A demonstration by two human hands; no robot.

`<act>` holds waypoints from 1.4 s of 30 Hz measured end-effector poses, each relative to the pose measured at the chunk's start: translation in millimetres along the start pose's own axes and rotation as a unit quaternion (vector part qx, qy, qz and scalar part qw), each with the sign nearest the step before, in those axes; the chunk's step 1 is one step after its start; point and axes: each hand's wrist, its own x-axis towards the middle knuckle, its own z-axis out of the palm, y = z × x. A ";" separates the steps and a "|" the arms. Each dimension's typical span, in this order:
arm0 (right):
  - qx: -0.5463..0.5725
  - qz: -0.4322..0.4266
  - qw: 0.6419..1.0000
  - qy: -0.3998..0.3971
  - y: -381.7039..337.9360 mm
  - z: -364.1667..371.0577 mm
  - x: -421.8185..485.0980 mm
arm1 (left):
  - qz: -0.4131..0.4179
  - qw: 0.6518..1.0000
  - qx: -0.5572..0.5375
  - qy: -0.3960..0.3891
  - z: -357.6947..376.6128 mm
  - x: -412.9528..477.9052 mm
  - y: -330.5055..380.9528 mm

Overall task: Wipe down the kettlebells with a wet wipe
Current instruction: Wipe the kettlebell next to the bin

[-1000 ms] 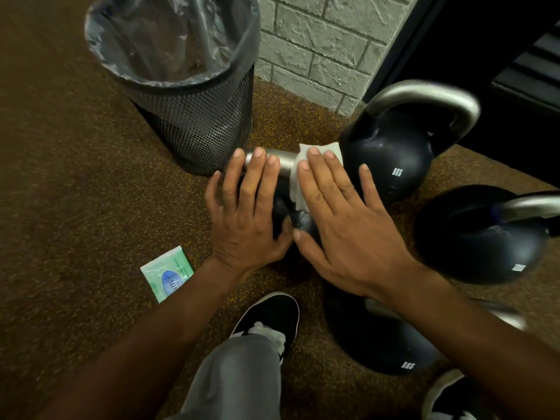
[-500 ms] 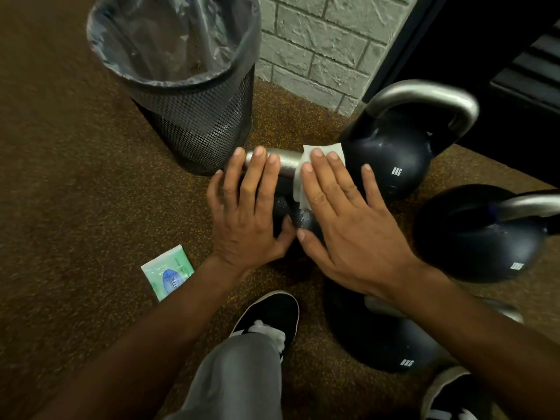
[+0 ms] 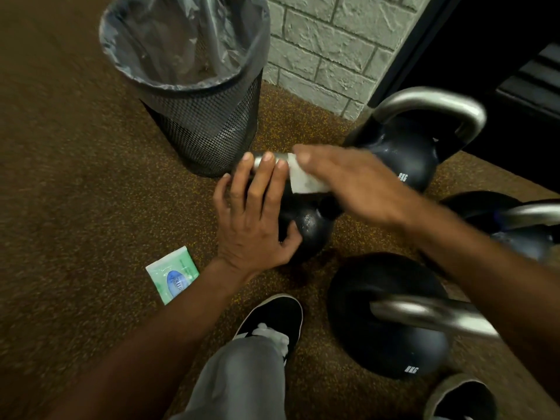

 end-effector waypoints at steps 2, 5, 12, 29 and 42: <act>0.181 0.049 0.980 -0.061 -6.1 -18.3 28.8 | 0.003 1.000 0.003 0.000 -0.8 0.6 -0.5; 0.299 0.088 0.943 -0.115 -6.7 -29.4 60.1 | 0.002 1.000 0.005 0.000 -0.1 0.7 -0.9; 0.300 0.183 0.898 -0.264 -0.8 -28.1 80.2 | 0.002 1.000 0.004 0.011 -0.2 1.5 0.5; -0.497 -0.143 0.853 0.069 31.3 38.4 -23.2 | -0.001 1.000 -0.024 -0.002 -1.1 -1.3 -1.9; -0.479 -0.115 0.860 0.131 16.2 63.1 -19.2 | -0.053 0.991 -0.123 -0.020 -21.9 2.5 5.0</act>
